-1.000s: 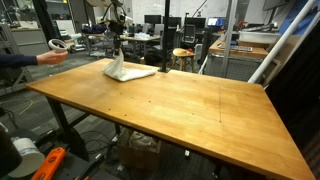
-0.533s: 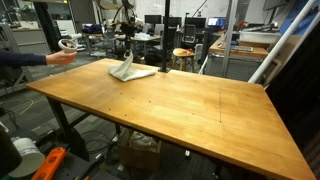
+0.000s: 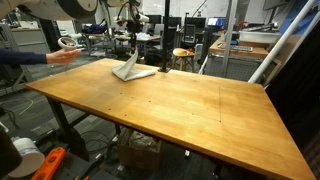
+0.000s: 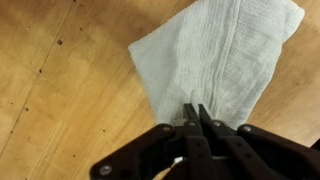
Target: Fold the towel into a triangle twice
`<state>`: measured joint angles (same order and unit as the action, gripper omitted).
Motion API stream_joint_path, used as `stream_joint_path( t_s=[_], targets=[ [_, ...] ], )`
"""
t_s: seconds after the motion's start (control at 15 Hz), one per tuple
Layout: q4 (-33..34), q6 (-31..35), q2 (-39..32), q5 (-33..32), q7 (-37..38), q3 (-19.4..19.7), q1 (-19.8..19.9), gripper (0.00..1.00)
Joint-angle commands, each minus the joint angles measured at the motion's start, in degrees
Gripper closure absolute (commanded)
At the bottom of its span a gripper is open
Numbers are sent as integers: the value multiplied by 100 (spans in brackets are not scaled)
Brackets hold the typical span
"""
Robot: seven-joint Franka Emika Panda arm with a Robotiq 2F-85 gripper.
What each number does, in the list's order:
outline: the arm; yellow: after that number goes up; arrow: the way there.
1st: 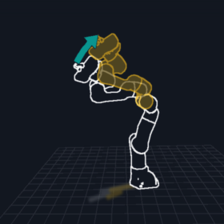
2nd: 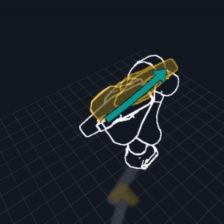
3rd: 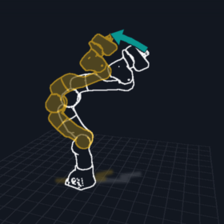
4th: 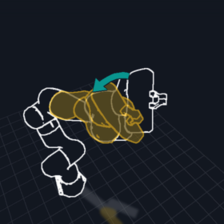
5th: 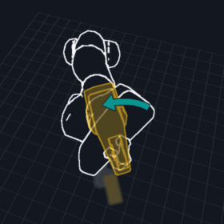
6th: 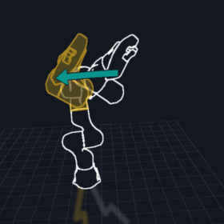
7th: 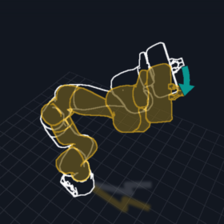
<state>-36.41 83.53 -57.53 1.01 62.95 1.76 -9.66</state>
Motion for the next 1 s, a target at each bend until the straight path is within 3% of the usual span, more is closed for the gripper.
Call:
stream_joint_path(
  t_s=[0.0,0.33,0.4,0.53,0.93],
  targets=[
    [73,-17,-40,1,18,0,0,96],
    [176,-95,-98,-24,27,10,-16,99],
    [169,-99,-101,1,42,-2,-1,71],
    [137,-58,-94,-1,53,3,1,64],
    [-119,159,158,27,1,-56,-61,18]
  ],
)
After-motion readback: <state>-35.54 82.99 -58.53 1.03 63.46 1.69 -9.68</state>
